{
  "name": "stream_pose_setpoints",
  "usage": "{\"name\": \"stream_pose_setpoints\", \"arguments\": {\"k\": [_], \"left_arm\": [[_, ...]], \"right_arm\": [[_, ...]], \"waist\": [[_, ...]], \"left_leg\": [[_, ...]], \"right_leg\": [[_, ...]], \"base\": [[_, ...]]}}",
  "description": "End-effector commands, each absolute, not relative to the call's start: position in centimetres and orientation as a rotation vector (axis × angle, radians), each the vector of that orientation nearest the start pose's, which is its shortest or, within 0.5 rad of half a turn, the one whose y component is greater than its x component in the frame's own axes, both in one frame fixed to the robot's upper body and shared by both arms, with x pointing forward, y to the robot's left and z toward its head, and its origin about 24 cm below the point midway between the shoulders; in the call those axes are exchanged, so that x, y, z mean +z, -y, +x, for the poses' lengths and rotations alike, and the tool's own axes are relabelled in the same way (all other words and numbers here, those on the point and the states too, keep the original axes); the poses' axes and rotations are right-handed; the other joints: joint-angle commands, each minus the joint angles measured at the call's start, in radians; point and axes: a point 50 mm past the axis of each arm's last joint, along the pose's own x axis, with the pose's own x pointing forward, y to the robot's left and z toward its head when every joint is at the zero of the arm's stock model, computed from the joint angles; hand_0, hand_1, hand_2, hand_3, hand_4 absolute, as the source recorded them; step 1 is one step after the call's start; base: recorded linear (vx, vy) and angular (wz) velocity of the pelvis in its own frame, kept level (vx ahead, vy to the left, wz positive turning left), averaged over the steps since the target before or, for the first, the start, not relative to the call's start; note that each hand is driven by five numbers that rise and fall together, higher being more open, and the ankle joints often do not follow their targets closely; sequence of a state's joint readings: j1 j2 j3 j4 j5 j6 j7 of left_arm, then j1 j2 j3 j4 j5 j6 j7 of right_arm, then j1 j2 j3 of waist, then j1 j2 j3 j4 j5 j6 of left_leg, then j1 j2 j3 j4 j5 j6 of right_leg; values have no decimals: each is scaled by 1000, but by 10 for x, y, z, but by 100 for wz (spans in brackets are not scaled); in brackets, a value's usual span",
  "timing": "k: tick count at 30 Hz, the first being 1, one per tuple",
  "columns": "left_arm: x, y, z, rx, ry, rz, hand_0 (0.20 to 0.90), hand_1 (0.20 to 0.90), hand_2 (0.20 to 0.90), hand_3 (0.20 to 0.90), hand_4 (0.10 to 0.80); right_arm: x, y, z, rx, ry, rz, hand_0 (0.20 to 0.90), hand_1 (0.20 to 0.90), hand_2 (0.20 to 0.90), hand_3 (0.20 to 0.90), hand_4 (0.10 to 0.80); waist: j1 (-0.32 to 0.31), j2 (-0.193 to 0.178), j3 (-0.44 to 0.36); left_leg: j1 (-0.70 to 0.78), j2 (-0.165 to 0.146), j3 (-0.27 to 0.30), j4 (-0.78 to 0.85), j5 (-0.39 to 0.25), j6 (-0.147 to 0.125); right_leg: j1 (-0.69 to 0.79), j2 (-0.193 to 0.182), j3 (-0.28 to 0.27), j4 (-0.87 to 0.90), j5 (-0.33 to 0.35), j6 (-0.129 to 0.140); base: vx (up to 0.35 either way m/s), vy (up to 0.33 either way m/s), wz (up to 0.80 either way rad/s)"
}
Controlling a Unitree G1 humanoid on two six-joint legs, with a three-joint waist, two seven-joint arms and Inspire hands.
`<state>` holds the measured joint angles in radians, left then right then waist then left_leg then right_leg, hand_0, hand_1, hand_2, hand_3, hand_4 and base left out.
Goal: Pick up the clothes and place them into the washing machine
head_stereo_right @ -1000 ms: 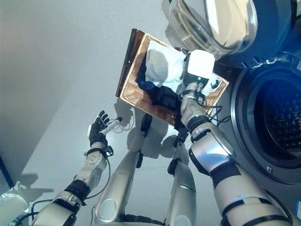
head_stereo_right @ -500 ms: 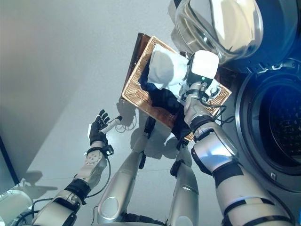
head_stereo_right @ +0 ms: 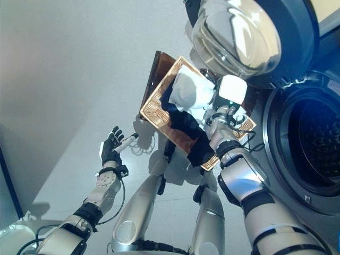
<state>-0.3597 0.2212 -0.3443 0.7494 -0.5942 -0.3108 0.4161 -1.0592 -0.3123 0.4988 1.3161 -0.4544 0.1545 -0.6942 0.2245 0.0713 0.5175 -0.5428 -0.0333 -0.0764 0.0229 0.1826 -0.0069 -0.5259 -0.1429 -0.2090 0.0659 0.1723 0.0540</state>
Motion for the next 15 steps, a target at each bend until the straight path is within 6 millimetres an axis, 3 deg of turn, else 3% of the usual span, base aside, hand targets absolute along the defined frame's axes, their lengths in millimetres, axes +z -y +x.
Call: {"name": "stream_pose_setpoints", "arguments": {"k": [1, 15], "left_arm": [[-17, -177, 294, 359, -186, -129, 900, 900, 900, 900, 800], [-44, -185, 278, 410, -314, -98, 900, 900, 900, 900, 800]], "right_arm": [[172, 205, 408, -636, 229, -1311, 200, 200, 200, 200, 300], [174, 194, 409, -605, 275, -1325, 200, 200, 200, 200, 300]], "waist": [[-23, -5, -23], [-34, -32, -59]], "left_leg": [[17, -32, 32, 39, -82, -23], [60, -14, 32, 40, -96, -26]], "right_leg": [[55, -104, 24, 104, -63, 99], [94, -87, 19, 118, -85, 94]], "base": [[0, 0, 0], [24, -15, 0]]}}
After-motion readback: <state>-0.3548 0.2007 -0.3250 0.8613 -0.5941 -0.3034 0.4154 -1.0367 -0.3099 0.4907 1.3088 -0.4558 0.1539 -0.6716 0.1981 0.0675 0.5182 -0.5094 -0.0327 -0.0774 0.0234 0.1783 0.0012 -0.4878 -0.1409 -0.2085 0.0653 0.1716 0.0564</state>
